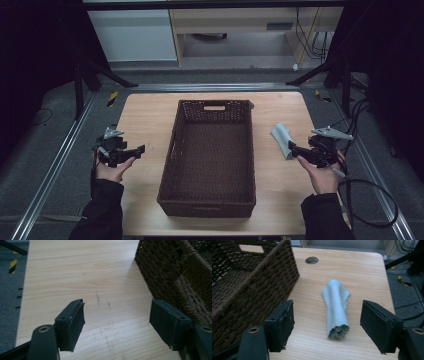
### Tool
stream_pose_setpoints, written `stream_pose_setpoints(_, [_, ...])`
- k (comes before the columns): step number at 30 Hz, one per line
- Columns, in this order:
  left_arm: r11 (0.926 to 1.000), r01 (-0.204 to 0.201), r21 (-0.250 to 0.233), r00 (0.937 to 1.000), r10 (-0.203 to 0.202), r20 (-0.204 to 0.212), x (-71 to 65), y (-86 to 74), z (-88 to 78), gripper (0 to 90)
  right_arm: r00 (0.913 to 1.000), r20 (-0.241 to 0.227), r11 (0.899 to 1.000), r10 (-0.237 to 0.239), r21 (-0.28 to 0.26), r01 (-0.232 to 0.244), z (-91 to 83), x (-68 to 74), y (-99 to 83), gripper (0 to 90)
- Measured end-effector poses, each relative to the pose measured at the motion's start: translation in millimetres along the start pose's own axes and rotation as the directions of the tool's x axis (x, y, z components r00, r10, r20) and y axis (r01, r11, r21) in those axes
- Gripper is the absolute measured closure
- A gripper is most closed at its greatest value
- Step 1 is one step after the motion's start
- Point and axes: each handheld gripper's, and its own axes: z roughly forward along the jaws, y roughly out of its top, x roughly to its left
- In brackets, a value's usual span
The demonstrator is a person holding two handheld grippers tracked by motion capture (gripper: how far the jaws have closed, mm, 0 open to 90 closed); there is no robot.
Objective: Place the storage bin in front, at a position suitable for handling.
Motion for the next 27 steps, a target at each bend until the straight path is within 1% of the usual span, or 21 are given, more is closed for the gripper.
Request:
stream_pose_setpoints(1, [1.0000,0.000,0.000,1.0000,0.000,0.000,0.0,0.0,0.0,27.5,1.0000,0.000,1.000,0.000,0.000,0.000,0.0,0.0,0.0,27.7])
stream_pose_setpoints(3, [1.0000,0.007,0.004,0.9999,-0.007,0.015,-3.2,1.1,-0.1,27.8,0.9999,-0.011,1.000,-0.013,0.003,0.013,-0.3,3.2,0.9,28.2])
stream_pose_setpoints(4, [0.9999,0.016,-0.002,0.9995,-0.016,0.029,-5.6,1.8,-1.1,27.8,0.9995,-0.022,1.000,-0.023,0.005,0.023,0.2,6.3,1.4,29.1])
stream_pose_setpoints(5, [0.9999,0.016,-0.002,0.9995,-0.016,0.029,-5.6,1.8,-1.1,27.7,0.9995,-0.022,1.000,-0.023,0.005,0.023,0.2,6.3,1.4,29.1])
stream_pose_setpoints(7, [0.9997,0.023,-0.010,0.9985,-0.023,0.050,-8.4,2.8,-3.4,27.7,0.9990,-0.027,0.999,-0.036,0.016,0.036,1.8,9.9,1.6,30.0])
stream_pose_setpoints(8, [0.9997,0.022,-0.014,0.9983,-0.021,0.055,-9.9,3.4,-4.6,27.8,0.9983,-0.032,0.999,-0.048,0.022,0.049,2.8,12.3,2.0,31.2])
stream_pose_setpoints(10, [0.9996,0.016,-0.022,0.9980,-0.015,0.062,-13.4,4.8,-7.0,28.0,0.9977,-0.037,0.998,-0.057,0.022,0.058,3.2,15.1,2.7,32.4])
stream_pose_setpoints(11, [0.9992,0.001,-0.039,0.9978,0.002,0.067,-18.1,7.0,-10.5,28.3,0.9971,-0.042,0.998,-0.063,0.024,0.064,3.3,16.4,3.8,32.8])
stream_pose_setpoints(12, [0.9992,0.001,-0.039,0.9978,0.002,0.067,-18.1,7.0,-10.5,28.4,0.9971,-0.042,0.998,-0.063,0.024,0.064,3.3,16.4,3.8,32.8])
stream_pose_setpoints(13, [0.9988,-0.004,-0.048,0.9974,0.007,0.071,-21.3,8.4,-12.7,28.4,0.9969,-0.042,0.997,-0.067,0.023,0.068,3.0,17.9,4.9,33.5])
stream_pose_setpoints(14, [0.9983,-0.009,-0.057,0.9970,0.013,0.076,-23.9,9.3,-14.5,28.8,0.9952,-0.066,0.997,-0.072,0.016,0.073,1.9,21.1,5.9,35.0])
stream_pose_setpoints(15, [0.9981,-0.012,-0.061,0.9967,0.017,0.079,-26.1,9.9,-15.6,28.9,0.9947,-0.075,0.997,-0.070,0.016,0.072,1.9,21.8,6.2,35.5])
stream_pose_setpoints(17, [0.9976,-0.025,-0.065,0.9954,0.031,0.091,-31.7,11.6,-18.2,28.9,0.9945,-0.081,0.997,-0.067,0.018,0.069,2.3,22.9,6.6,35.8])
stream_pose_setpoints(18, [0.9969,-0.035,-0.070,0.9943,0.042,0.098,-35.3,12.5,-19.4,29.1,0.9931,-0.088,0.997,-0.078,0.021,0.080,3.7,25.6,7.9,36.8])
stream_pose_setpoints(22, [0.9951,-0.061,-0.077,0.9912,0.070,0.112,-47.0,15.2,-23.0,29.7,0.9908,-0.100,0.995,-0.091,0.024,0.093,4.9,30.4,9.5,38.1])
stream_pose_setpoints(24, [0.9937,-0.079,-0.079,0.9892,0.088,0.117,-53.2,15.8,-23.7,30.6,0.9882,-0.118,0.995,-0.097,0.018,0.100,5.2,35.5,12.7,38.5])
stream_pose_setpoints(27, [0.9912,-0.110,-0.074,0.9860,0.118,0.117,-61.7,17.3,-23.5,31.3,0.9859,-0.130,0.994,-0.105,0.014,0.107,5.4,39.5,15.3,38.7])
